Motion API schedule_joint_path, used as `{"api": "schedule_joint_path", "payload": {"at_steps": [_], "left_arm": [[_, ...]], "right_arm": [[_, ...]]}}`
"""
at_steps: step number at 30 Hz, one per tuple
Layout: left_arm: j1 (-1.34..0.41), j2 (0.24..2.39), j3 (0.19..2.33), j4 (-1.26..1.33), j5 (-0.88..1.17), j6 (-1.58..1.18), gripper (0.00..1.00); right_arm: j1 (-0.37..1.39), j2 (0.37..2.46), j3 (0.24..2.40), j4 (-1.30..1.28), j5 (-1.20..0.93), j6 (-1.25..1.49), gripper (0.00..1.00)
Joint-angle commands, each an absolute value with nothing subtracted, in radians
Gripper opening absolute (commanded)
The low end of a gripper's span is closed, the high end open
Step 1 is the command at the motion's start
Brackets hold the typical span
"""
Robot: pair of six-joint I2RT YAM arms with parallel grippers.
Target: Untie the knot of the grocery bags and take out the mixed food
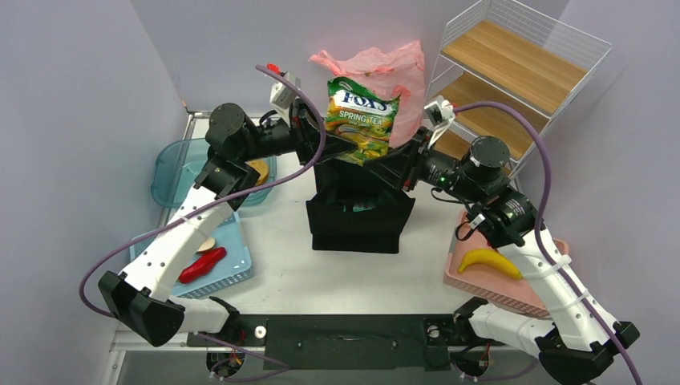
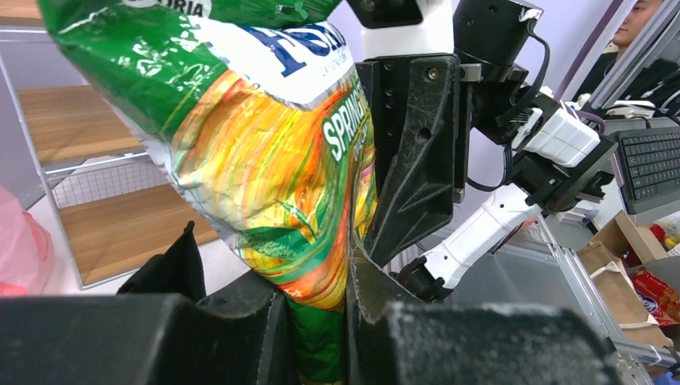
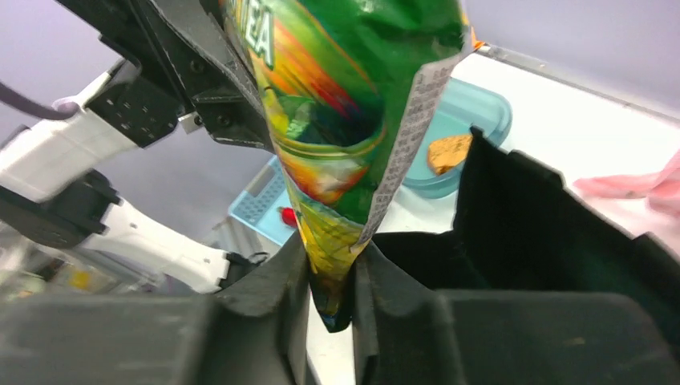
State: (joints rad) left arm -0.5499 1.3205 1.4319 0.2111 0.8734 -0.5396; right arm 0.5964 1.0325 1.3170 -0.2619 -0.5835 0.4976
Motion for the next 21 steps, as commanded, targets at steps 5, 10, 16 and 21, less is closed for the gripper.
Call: {"api": "schedule_joint_path", "payload": {"at_steps": [5, 10, 16, 21], "left_arm": [[-0.506, 1.321, 1.517, 0.223, 0.807, -0.446, 0.59], [-0.385, 1.32, 1.526, 0.192, 0.745, -0.384, 0.68], [-0.344, 1.296, 1.51, 0.147, 0.743, -0.291, 0.69], [-0.344, 1.286, 1.496, 0.132, 0.759, -0.284, 0.69]], "right_arm": [[0.516, 0.994, 1.322, -0.194, -0.542, 0.498, 0.0], [0.427, 0.939, 1.259, -0.169, -0.506, 0.577, 0.0], [0.353, 0.88, 1.147, -0.116, -0.408, 0.676, 0.0], [0.266, 0.912, 1.117, -0.052, -0.375, 0.673, 0.0]]}}
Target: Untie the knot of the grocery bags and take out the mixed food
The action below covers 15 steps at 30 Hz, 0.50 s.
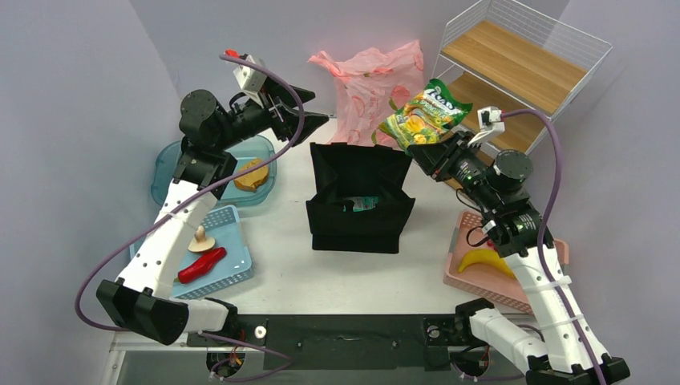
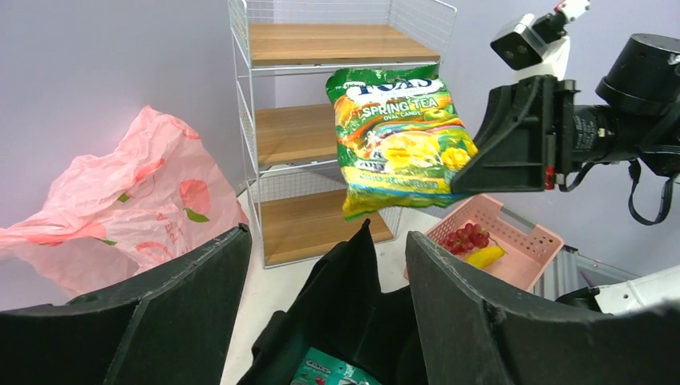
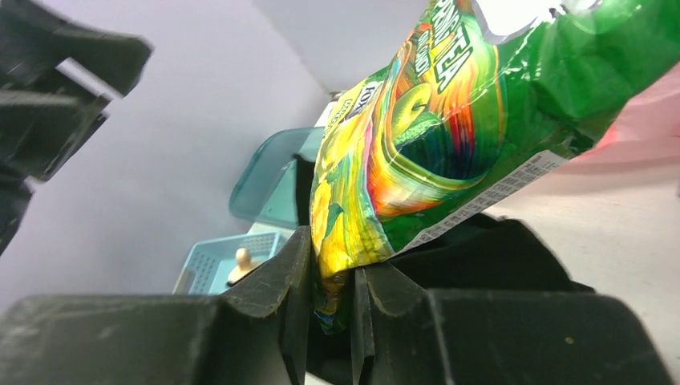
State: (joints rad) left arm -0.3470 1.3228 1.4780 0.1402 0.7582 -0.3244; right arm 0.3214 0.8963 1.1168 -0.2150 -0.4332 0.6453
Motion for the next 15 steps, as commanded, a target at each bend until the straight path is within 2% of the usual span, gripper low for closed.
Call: {"api": "schedule_joint_path", "payload": {"at_steps": [1, 15], "left_arm": [[-0.344, 1.283, 1.491, 0.132, 0.759, -0.283, 0.69], [-0.334, 1.225, 1.442, 0.089, 0.729, -0.241, 0.69]], "right_arm": [[0.258, 0.93, 1.122, -0.046, -0.366, 0.661, 0.0], [0.195, 1.051, 1.022, 0.159, -0.274, 0.707, 0.0]]}}
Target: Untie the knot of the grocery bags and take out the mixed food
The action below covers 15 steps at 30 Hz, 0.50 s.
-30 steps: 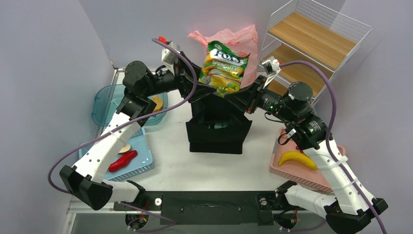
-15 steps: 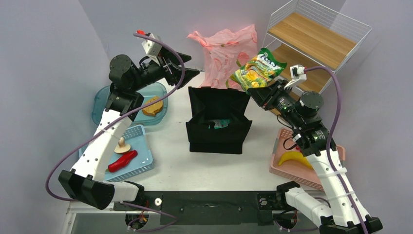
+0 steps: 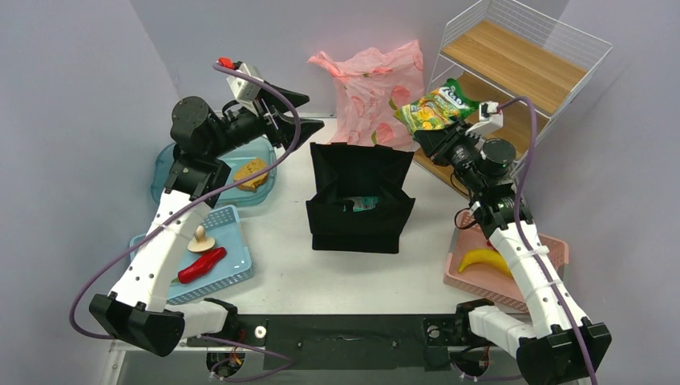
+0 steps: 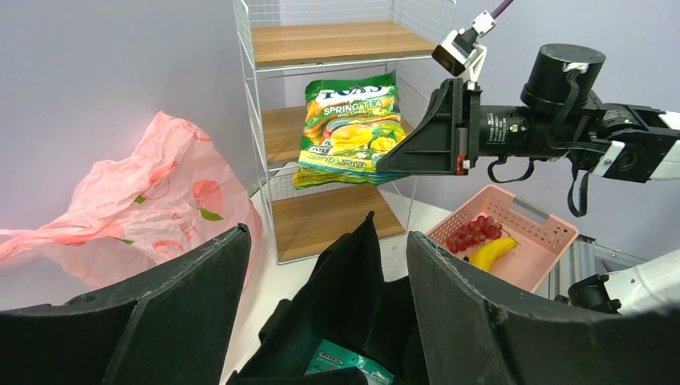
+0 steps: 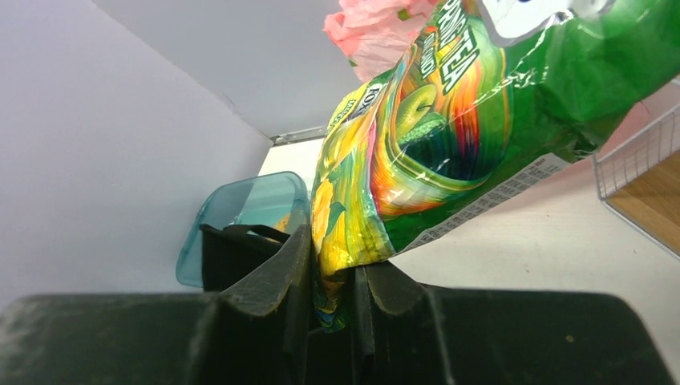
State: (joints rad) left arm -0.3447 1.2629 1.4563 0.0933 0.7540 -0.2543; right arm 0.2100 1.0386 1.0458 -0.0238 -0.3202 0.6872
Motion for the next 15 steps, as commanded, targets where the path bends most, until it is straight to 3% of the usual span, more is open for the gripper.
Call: {"api": "schedule_joint_path", "payload": {"at_steps": [1, 15], "left_arm": [[-0.334, 1.222, 1.435, 0.09, 0.728, -0.242, 0.7], [-0.321, 1.233, 1.418, 0.111, 0.74, -0.288, 0.7]], "right_arm": [[0.193, 1.058, 1.016, 0.169, -0.273, 0.704, 0.0], [0.083, 1.273, 1.119, 0.146, -0.365, 0.513, 0.0]]}}
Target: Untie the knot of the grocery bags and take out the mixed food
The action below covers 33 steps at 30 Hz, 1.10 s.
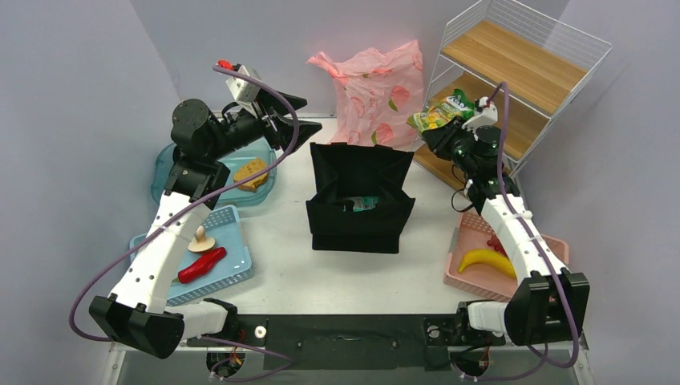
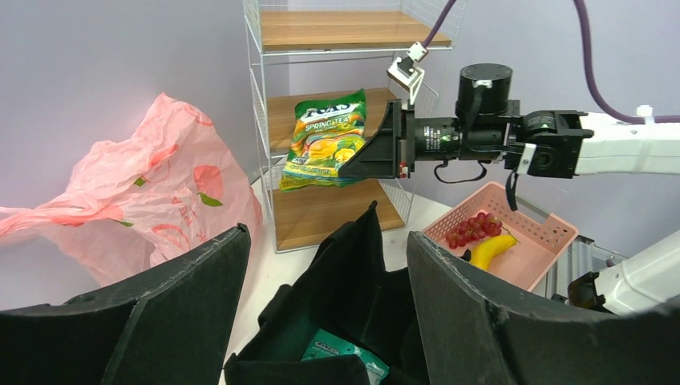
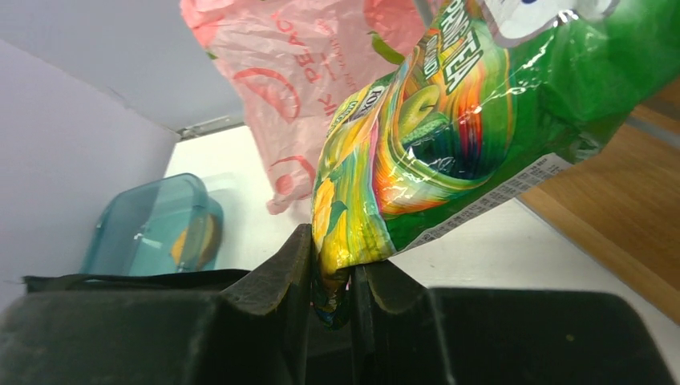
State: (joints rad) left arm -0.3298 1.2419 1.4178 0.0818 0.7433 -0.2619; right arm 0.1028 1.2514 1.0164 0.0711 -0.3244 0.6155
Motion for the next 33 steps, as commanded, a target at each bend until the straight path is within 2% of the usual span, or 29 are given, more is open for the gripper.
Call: {"api": "schedule_joint_path", "payload": {"at_steps": [1, 9, 17, 21, 24, 26, 30, 32, 33], "left_arm": [[-0.321, 1.232, 1.414, 0.113, 0.74, -0.293, 0.7], [-0.318, 1.229, 1.392, 0.13, 0.738, -0.308, 0.7], [-0.317, 1.238, 1.402, 0.119, 0.749, -0.307, 0.7], [-0.316, 1.237, 1.403, 0.115, 0.752, -0.305, 0.7], [-0.315, 1.232, 1.398, 0.114, 0.75, -0.304, 0.7], [-0.314, 1.231, 1.395, 0.114, 0.75, -0.304, 0.7], [-0.314, 1.229, 1.389, 0.12, 0.748, -0.309, 0.7], [-0.314, 1.23, 1.389, 0.124, 0.749, -0.313, 0.7], [-0.314, 1.229, 1.388, 0.125, 0.75, -0.313, 0.7]], "right_arm": [[0.08, 1.279, 1.128, 0.132, -0.369, 0.485, 0.0], [0.06, 1.337, 1.202, 0.105, -0.359, 0.389, 0.0], [0.031, 1.473, 1.399, -0.073, -0.37, 0.307, 0.0], [0.017, 1.49, 1.424, -0.108, -0.359, 0.278, 0.0], [0.017, 1.488, 1.424, -0.122, -0.327, 0.244, 0.13], [0.017, 1.488, 1.425, -0.126, -0.304, 0.221, 0.17], [0.017, 1.489, 1.429, -0.125, -0.223, 0.172, 0.17], [0.015, 1.49, 1.434, -0.124, -0.184, 0.159, 0.22], [0.015, 1.489, 1.435, -0.123, -0.165, 0.152, 0.28]]}}
